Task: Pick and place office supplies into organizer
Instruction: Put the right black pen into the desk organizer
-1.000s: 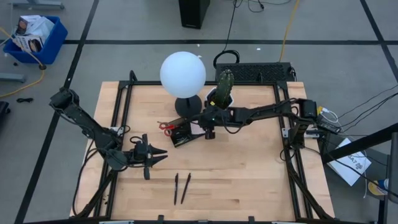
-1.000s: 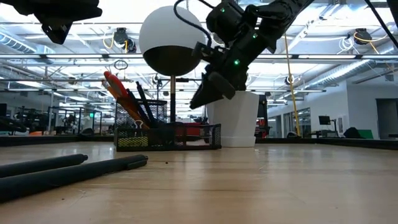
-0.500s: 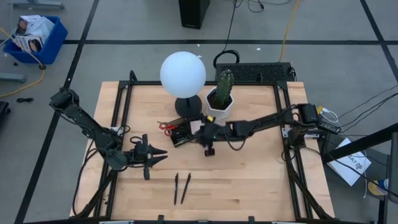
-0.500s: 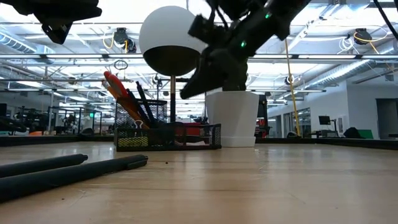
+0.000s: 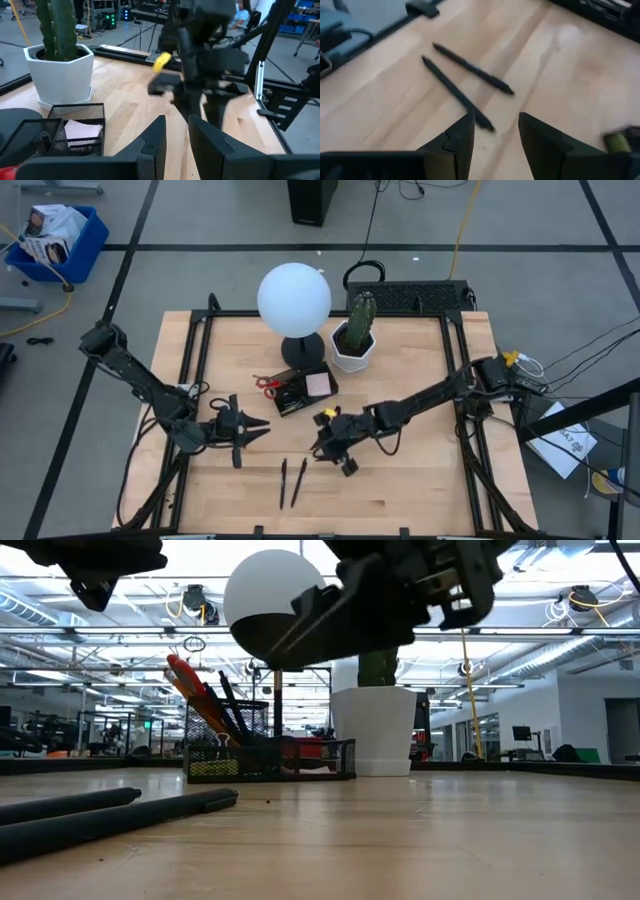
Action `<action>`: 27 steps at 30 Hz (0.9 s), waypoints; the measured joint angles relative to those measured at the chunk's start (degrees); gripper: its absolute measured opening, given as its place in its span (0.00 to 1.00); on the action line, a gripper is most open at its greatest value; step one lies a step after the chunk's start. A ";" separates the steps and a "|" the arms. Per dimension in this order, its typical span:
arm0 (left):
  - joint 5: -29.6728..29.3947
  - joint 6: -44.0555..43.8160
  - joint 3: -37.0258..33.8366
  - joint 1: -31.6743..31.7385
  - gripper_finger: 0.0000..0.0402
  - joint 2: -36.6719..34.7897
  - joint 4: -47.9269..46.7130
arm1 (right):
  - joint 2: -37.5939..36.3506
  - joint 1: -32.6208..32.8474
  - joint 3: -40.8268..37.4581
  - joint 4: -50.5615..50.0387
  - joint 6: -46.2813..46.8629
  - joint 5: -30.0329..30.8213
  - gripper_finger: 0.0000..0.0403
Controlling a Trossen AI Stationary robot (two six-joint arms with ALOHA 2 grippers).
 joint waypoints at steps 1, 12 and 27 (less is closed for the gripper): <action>0.00 -0.12 0.00 0.19 0.22 0.00 0.08 | 1.02 0.31 0.01 1.89 1.00 -0.03 0.36; 1.46 -10.97 0.02 3.69 0.22 0.00 1.00 | 7.74 0.35 0.03 9.51 -0.67 -11.34 0.46; 3.79 -18.00 0.02 8.56 0.53 4.96 2.46 | 15.19 -3.50 0.06 19.87 -10.51 -16.83 0.56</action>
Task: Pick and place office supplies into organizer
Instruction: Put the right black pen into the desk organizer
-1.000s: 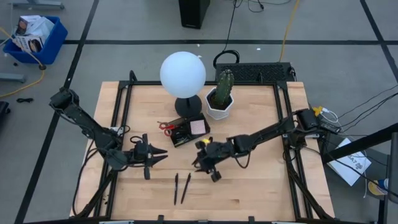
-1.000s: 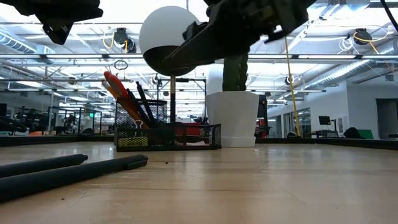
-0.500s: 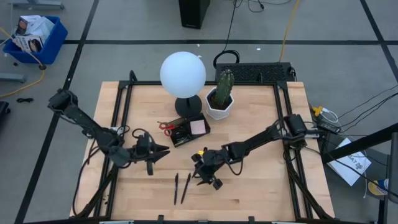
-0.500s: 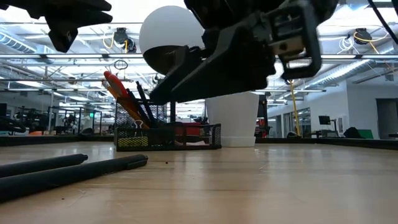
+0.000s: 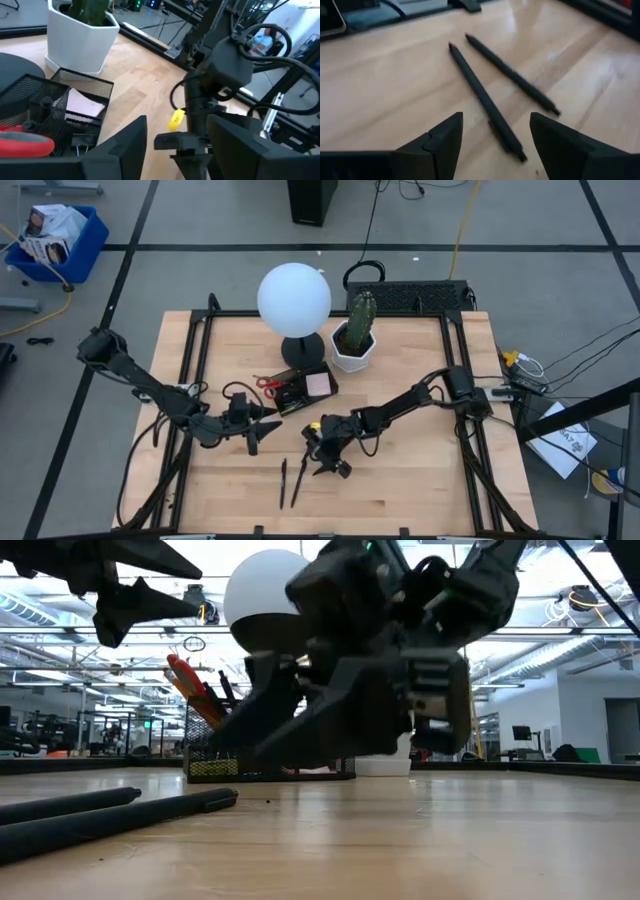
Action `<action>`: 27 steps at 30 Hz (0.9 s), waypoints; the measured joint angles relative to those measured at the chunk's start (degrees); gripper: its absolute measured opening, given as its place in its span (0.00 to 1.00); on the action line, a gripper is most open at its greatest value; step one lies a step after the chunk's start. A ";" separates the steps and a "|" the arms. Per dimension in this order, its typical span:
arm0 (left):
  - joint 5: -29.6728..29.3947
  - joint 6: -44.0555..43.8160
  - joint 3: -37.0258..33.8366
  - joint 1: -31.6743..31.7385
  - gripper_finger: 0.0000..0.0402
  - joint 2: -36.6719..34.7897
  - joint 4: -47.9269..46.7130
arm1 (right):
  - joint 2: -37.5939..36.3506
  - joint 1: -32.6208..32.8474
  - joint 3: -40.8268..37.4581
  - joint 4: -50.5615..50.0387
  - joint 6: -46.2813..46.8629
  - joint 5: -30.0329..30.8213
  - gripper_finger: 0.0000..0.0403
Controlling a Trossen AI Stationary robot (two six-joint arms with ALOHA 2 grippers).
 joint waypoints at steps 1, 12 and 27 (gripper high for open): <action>-0.05 0.00 0.00 0.02 0.54 0.29 0.05 | 0.30 -0.34 0.00 -0.02 0.12 -0.41 0.55; 0.63 -3.94 0.00 -0.14 0.52 4.10 2.63 | 4.65 -0.92 0.49 3.70 1.58 -2.86 0.50; -0.02 -5.77 0.00 0.34 0.47 5.18 2.78 | 5.57 -0.68 3.06 1.19 5.47 -1.41 0.37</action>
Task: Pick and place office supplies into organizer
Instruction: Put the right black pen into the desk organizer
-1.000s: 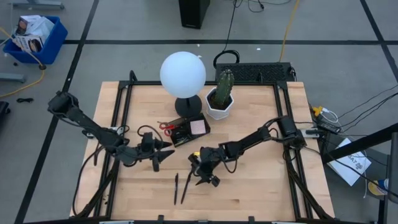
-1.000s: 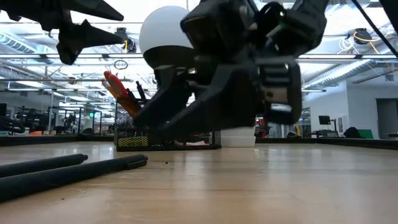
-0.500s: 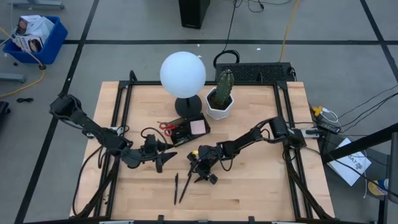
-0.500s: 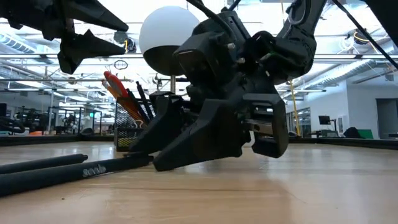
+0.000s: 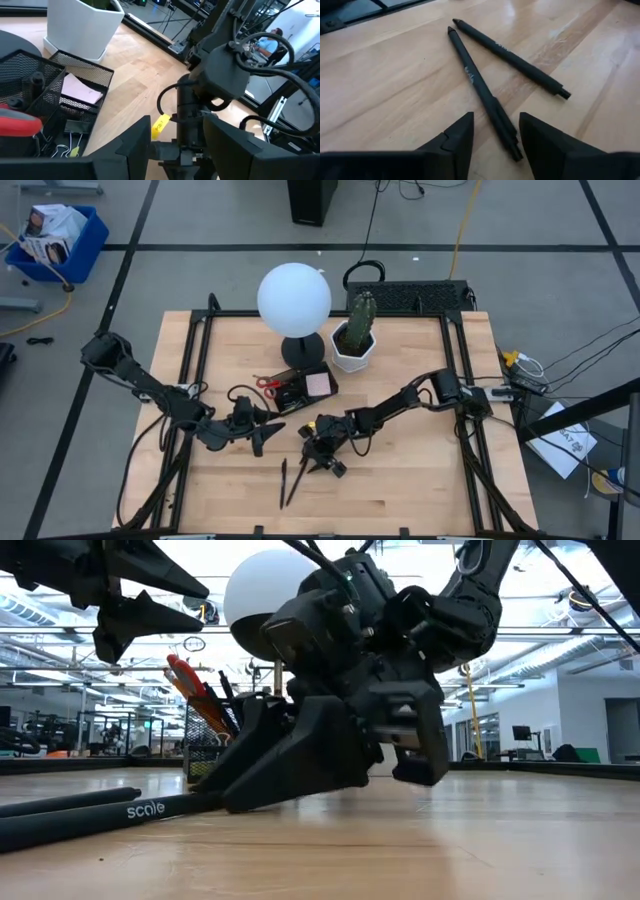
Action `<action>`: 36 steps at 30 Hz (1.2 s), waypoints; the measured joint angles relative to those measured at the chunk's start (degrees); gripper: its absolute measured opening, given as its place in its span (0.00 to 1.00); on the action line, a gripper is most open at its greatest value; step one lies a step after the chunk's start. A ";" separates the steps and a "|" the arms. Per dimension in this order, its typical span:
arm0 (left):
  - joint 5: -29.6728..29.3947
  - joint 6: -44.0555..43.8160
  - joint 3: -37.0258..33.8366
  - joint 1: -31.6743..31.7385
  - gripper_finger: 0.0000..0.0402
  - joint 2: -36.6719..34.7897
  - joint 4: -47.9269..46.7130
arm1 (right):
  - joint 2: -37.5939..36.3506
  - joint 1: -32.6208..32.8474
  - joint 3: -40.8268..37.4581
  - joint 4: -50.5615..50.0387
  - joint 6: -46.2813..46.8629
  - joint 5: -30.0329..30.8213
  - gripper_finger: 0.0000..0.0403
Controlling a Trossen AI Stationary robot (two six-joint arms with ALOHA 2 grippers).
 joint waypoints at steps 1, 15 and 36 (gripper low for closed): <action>-0.02 0.00 0.00 0.07 0.46 0.00 0.02 | 0.01 0.09 0.00 -0.44 0.13 0.02 0.36; -0.12 -0.11 0.00 0.27 0.46 0.00 0.52 | 2.89 0.29 0.15 0.45 2.08 -0.24 0.08; 4.65 0.79 -0.01 0.21 0.46 0.00 0.72 | -6.19 1.18 -0.15 -16.17 2.91 13.23 0.07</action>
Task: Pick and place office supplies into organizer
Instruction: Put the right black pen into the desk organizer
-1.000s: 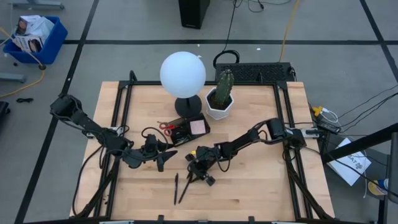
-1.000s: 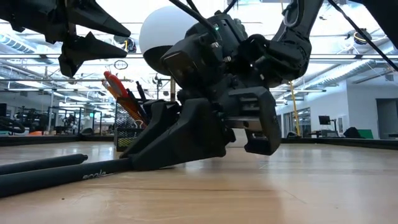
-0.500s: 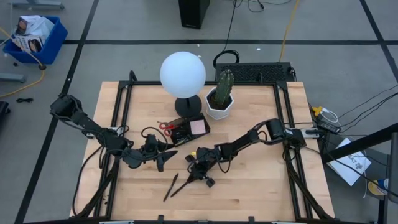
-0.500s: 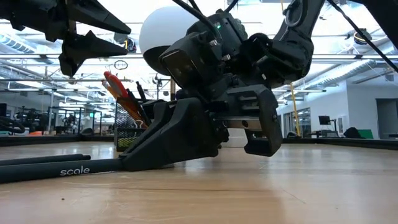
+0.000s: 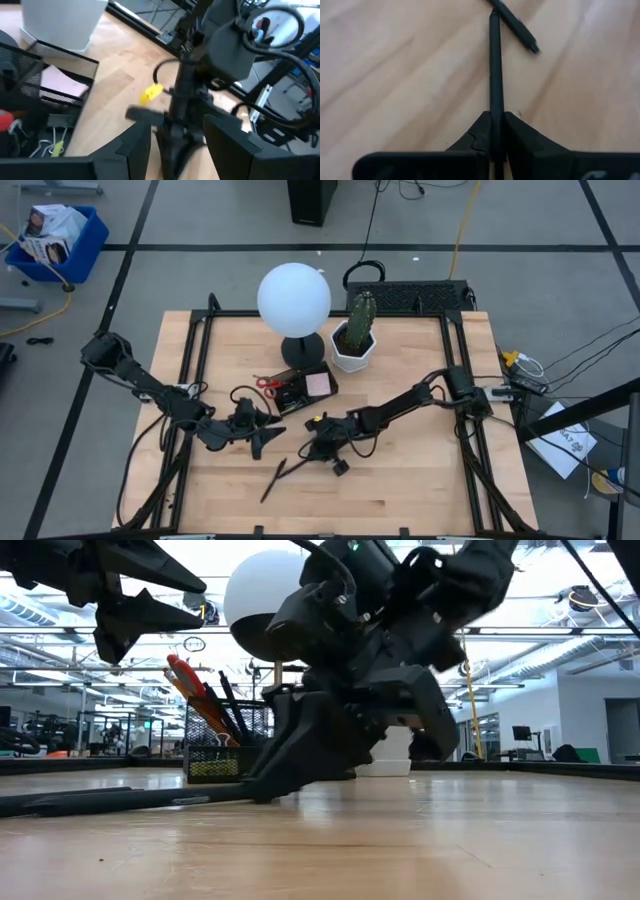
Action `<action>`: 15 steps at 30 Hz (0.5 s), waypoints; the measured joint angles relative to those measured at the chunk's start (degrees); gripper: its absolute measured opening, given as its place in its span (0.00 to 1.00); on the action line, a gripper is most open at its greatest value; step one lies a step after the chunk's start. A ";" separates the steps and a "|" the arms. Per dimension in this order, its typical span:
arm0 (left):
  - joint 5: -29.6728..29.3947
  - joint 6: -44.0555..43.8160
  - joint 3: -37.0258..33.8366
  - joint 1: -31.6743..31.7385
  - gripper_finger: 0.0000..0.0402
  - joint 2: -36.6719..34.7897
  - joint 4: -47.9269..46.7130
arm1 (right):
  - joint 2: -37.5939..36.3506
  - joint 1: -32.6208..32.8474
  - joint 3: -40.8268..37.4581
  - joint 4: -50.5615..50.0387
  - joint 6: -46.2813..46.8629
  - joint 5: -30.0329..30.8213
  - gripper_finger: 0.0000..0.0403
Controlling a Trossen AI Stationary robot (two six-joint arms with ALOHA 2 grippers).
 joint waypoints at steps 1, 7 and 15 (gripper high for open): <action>0.40 -0.10 -0.01 0.00 0.46 0.00 0.01 | -0.83 0.12 0.00 -1.69 0.01 1.09 0.07; 3.92 -1.36 -0.01 0.13 0.46 0.00 0.15 | -4.80 1.79 -0.09 -7.98 -0.24 3.27 0.06; 8.44 -7.58 -0.01 0.76 0.46 0.73 -0.88 | -7.78 7.56 -0.09 -11.32 -6.26 18.88 0.08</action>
